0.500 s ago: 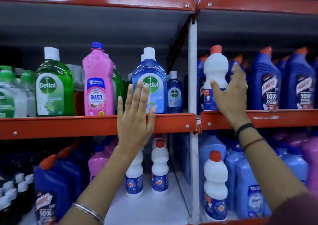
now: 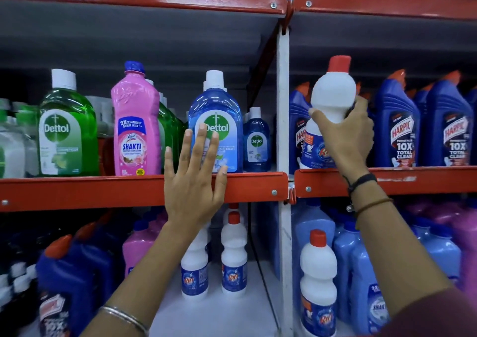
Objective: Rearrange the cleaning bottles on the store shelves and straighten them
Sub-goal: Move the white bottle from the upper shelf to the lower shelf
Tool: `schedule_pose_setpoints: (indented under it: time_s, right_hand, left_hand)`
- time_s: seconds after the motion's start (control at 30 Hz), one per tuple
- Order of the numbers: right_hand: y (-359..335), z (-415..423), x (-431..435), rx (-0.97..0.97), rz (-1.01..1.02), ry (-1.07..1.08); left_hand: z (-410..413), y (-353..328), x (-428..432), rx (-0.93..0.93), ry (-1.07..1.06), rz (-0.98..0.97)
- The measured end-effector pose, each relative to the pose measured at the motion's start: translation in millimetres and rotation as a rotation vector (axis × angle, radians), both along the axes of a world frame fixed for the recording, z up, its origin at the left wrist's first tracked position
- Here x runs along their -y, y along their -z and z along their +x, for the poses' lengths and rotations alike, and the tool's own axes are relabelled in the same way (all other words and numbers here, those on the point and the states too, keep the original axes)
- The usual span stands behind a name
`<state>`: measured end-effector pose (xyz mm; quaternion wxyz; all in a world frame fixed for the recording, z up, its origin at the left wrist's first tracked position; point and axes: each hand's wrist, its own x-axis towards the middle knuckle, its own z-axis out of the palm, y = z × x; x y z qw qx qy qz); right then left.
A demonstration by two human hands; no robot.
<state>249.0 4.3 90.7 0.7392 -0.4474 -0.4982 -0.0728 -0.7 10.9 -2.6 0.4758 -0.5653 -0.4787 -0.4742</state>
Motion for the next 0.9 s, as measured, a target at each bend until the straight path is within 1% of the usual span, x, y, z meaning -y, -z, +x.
schedule_pose_setpoints:
  time_s: [0.17, 0.3, 0.37, 0.47, 0.67, 0.9]
  right_hand:
    - [8, 2, 28, -0.112, 0.176, -0.076]
    - [12, -3, 58, -0.141, 0.302, -0.130]
    - [18, -6, 75, -0.137, 0.311, -0.172]
    - [35, -13, 93, -0.114, 0.245, -0.308]
    - [97, -45, 99, -0.089, 0.028, -0.603]
    - [186, -87, 67, -0.073, -0.191, -0.634]
  left_hand:
    - [-2, 1, 1, -0.009, 0.001, -0.001]
    - [-4, 2, 1, -0.015, 0.031, -0.002]
    - [-6, 3, 2, -0.022, 0.033, 0.001]
    - [-13, 7, 5, -0.043, 0.025, -0.012]
    - [-31, 9, 6, -0.080, 0.008, -0.036]
    - [-35, 11, 1, -0.092, 0.010, 0.015]
